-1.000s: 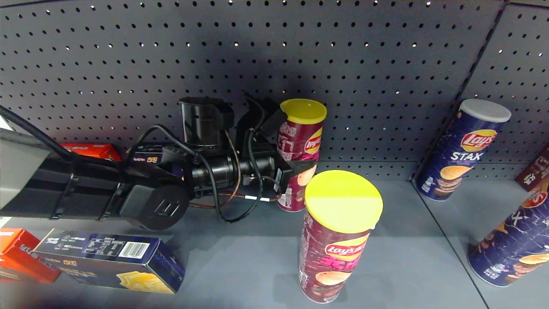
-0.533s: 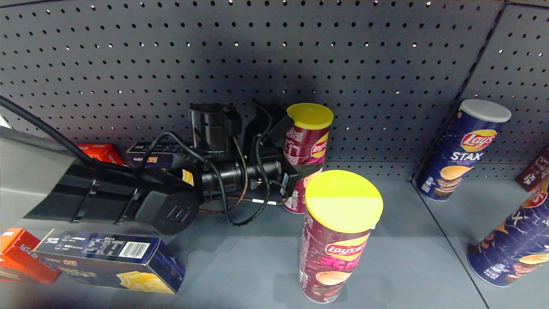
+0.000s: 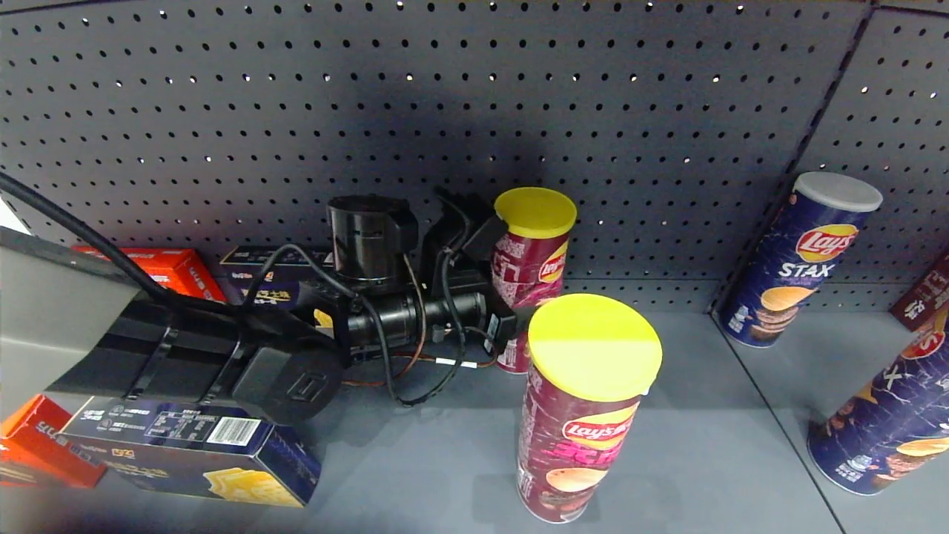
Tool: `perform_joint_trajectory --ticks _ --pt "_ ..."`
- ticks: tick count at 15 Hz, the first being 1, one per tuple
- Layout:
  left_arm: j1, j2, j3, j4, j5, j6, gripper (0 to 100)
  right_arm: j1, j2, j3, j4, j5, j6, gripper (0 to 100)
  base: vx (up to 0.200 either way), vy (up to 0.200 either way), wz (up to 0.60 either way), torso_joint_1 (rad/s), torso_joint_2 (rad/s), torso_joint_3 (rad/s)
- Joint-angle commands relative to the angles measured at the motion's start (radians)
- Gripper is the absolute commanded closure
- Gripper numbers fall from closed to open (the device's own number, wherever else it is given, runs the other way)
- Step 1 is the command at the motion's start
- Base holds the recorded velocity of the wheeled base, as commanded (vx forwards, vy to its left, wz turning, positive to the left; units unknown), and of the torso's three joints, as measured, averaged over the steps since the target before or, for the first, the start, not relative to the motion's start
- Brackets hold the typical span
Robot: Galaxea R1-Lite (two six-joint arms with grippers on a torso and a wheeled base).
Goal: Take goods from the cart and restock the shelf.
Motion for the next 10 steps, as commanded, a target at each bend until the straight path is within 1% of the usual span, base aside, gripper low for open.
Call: perform_joint_trajectory --ticks 1,4,5,8,10 --pt "0.002 -0.01 0.011 0.004 0.002 0.0 0 0.0 0.001 0.0 0.0 0.0 0.0 0 0.0 0.0 0.0 0.0 0.0 0.0" --pt "0.002 -0.073 0.047 0.004 0.003 0.0 0 0.0 -0.001 0.0 0.0 0.0 0.0 0 0.0 0.0 0.0 0.0 0.0 0.0" --pt "0.002 -0.131 0.103 0.004 0.005 0.0 0 0.0 0.001 0.0 0.0 0.0 0.0 0 0.0 0.0 0.0 0.0 0.0 0.0" --pt "0.003 -0.194 0.159 0.004 0.023 -0.002 0 0.0 0.001 0.0 0.0 0.0 0.0 0 0.0 0.0 0.0 0.0 0.0 0.0" --pt "0.003 -0.216 0.165 0.004 0.06 -0.003 0 0.0 0.001 0.0 0.0 0.0 0.0 0 0.0 0.0 0.0 0.0 0.0 0.0"
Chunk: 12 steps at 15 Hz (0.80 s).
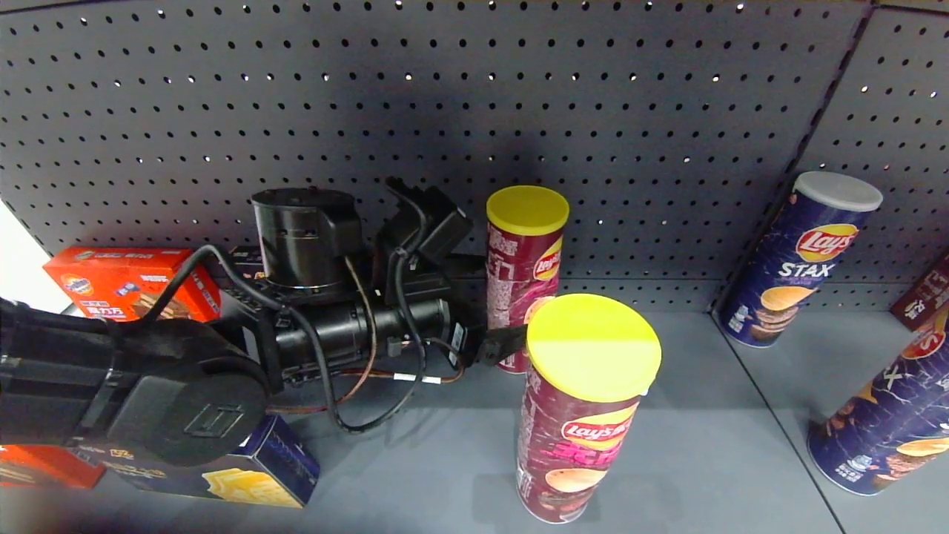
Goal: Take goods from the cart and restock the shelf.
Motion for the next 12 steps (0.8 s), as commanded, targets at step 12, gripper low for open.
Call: perform_joint_trajectory --ticks 12 --pt "-0.013 -0.044 0.063 -0.002 0.28 0.004 0 0.0 0.001 0.0 0.0 0.0 -0.001 0 0.0 0.0 0.0 0.0 0.0 0.0"
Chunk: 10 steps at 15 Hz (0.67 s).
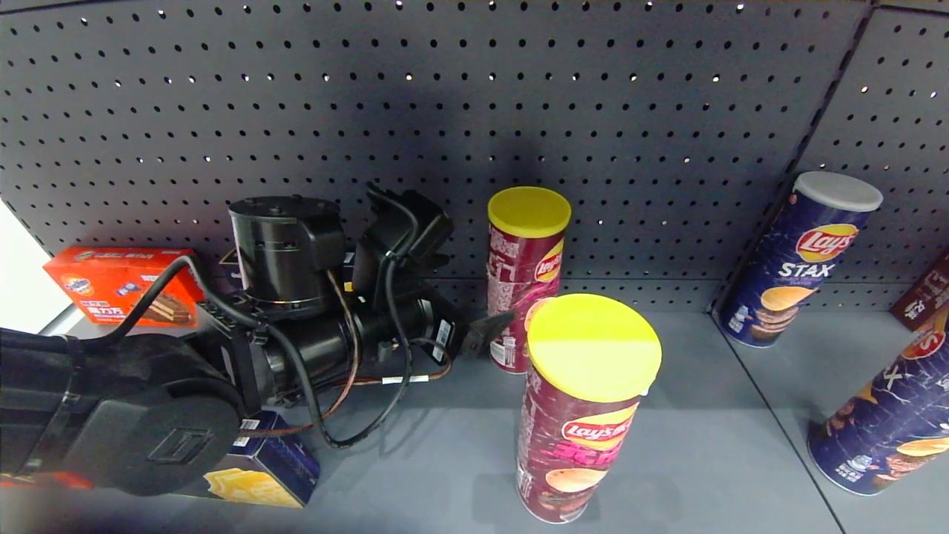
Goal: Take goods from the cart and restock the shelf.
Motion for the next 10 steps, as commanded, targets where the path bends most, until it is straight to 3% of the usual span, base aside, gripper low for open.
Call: perform_joint_trajectory --ticks 1,10 --pt "0.0 0.0 0.001 0.0 0.003 -0.001 0 0.0 0.001 0.0 0.0 0.001 0.0 0 0.0 0.0 0.0 0.0 0.0 0.0" --pt "0.014 -0.002 0.002 0.0 0.077 -0.001 0 0.0 0.001 0.0 0.0 0.001 0.0 0 0.0 0.0 0.0 0.0 0.0 0.0"
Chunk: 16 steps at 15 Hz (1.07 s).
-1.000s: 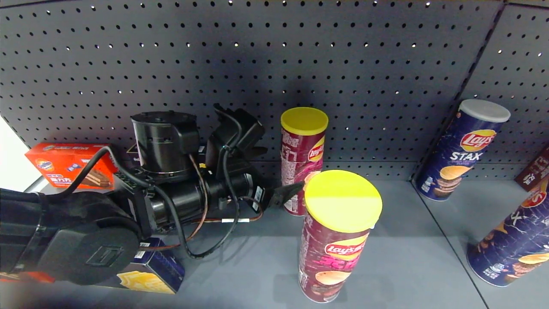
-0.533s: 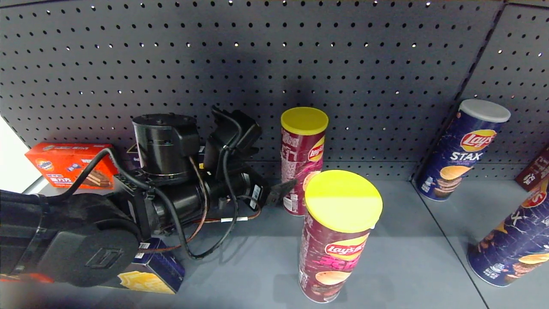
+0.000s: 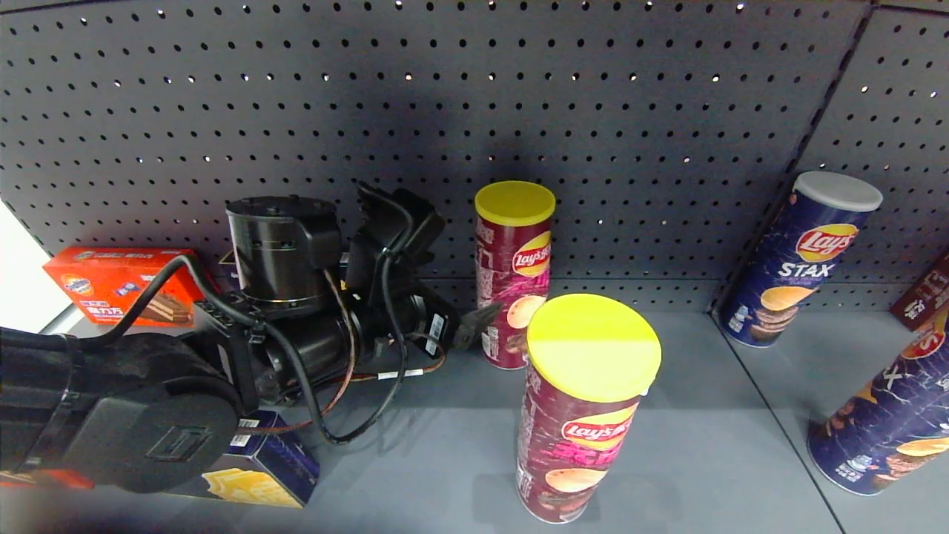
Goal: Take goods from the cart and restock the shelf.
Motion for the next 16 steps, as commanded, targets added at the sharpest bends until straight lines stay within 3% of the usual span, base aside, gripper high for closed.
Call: perform_joint_trajectory --ticks 1,12,16 --pt "0.003 -0.003 0.005 0.0 0.017 0.0 0 0.0 0.001 0.0 0.0 0.0 0.0 0 0.0 0.0 0.0 0.0 0.0 0.0" --pt "0.041 -0.026 0.025 0.006 0.098 0.0 0 0.0 0.001 0.0 0.0 0.0 0.0 0 0.0 0.0 0.0 0.0 0.0 0.0" --pt "0.053 -0.032 0.016 0.01 0.136 0.034 0 0.0 0.001 0.0 0.0 0.0 0.0 0 0.0 0.0 0.0 0.0 0.0 0.0"
